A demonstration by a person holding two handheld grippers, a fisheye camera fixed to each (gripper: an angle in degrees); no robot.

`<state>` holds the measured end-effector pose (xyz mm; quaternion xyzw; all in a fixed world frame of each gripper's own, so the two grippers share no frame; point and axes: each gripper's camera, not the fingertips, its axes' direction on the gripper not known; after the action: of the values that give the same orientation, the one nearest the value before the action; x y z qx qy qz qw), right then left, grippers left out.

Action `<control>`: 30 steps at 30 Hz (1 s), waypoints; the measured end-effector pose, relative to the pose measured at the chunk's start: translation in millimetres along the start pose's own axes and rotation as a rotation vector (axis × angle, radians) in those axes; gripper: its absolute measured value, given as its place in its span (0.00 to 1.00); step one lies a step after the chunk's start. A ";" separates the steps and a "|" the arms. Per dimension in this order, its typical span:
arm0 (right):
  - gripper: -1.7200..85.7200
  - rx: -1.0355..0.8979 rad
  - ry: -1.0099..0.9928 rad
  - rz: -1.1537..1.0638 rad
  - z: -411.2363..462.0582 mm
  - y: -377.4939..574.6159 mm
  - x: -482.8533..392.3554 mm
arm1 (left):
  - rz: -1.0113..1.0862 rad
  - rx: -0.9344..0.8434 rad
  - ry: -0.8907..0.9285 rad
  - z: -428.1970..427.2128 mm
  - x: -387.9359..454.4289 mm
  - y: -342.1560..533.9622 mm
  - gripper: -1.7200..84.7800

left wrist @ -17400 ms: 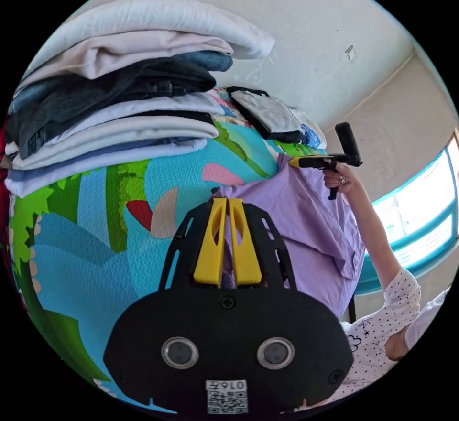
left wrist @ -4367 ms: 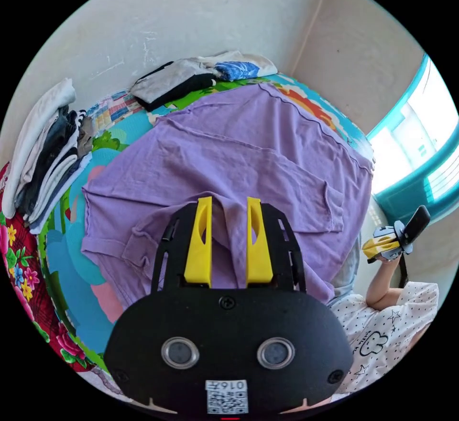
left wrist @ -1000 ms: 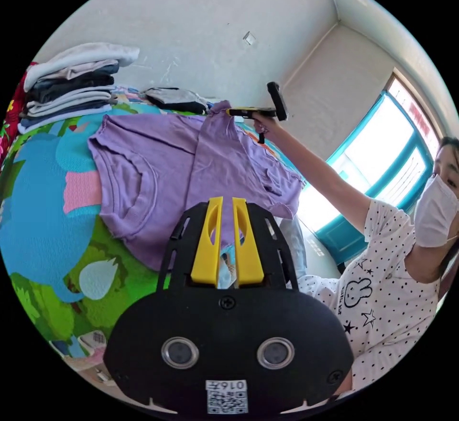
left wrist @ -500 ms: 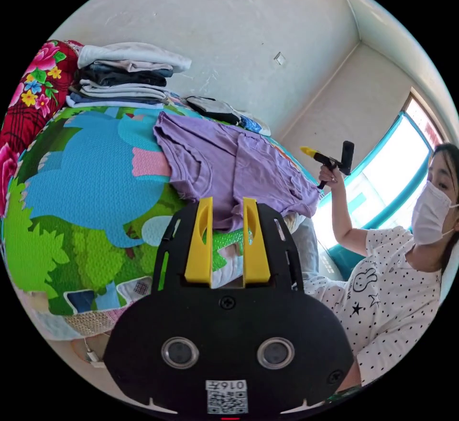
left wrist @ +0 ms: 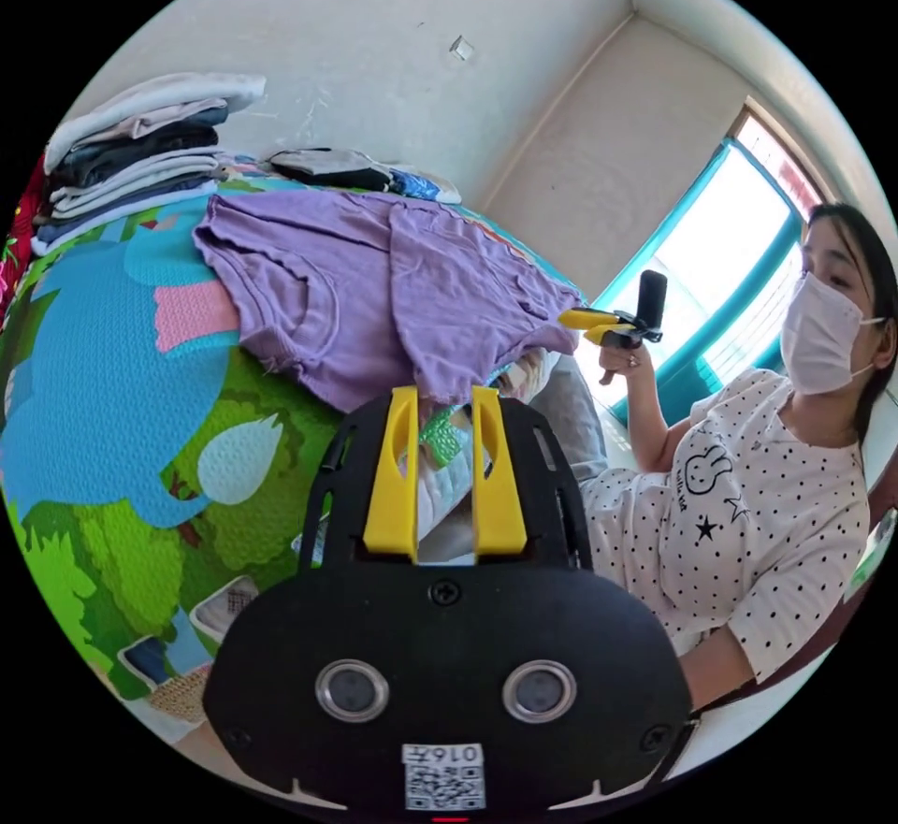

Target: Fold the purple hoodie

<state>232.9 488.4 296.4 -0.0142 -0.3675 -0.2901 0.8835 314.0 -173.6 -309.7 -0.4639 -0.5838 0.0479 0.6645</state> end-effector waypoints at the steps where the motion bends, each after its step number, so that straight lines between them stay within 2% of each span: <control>1: 0.15 -0.015 0.014 -0.016 3.7 2.5 -3.1 | 0.009 -0.001 -0.019 -0.7 1.3 1.1 0.06; 6: 0.15 -0.115 0.069 -0.117 22.3 6.2 -23.2 | 0.091 0.021 -0.065 -9.7 11.0 6.8 0.02; 10: 0.13 -0.143 0.153 -0.051 33.6 6.8 -23.6 | 0.108 0.015 -0.062 -11.2 8.8 8.0 0.02; 12: 0.11 -0.106 0.147 -0.027 33.4 9.2 -21.7 | 0.093 0.010 -0.050 -10.5 2.9 9.3 0.02; 14: 0.04 -0.030 0.107 0.003 29.3 15.1 -20.3 | 0.077 0.014 -0.038 -11.2 -2.2 11.2 0.02; 17: 0.02 0.013 0.096 -0.119 23.6 30.1 -33.6 | 0.053 0.032 -0.005 -16.3 -11.4 15.7 0.02; 20: 0.02 -0.059 0.110 -0.212 30.0 49.9 -37.7 | 0.097 -0.028 -0.015 -15.8 -11.5 17.6 0.01; 24: 0.02 -0.113 0.078 -0.155 44.0 70.4 -23.7 | 0.225 -0.126 -0.065 -11.7 2.2 20.5 0.01; 30: 0.02 -0.082 0.051 -0.155 54.7 90.8 -21.1 | 0.161 -0.127 0.019 -10.3 -18.4 35.9 0.01</control>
<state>233.5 587.5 339.5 -0.0145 -0.3325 -0.3730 0.8661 333.9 -170.2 -346.1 -0.5510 -0.5403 0.0599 0.6332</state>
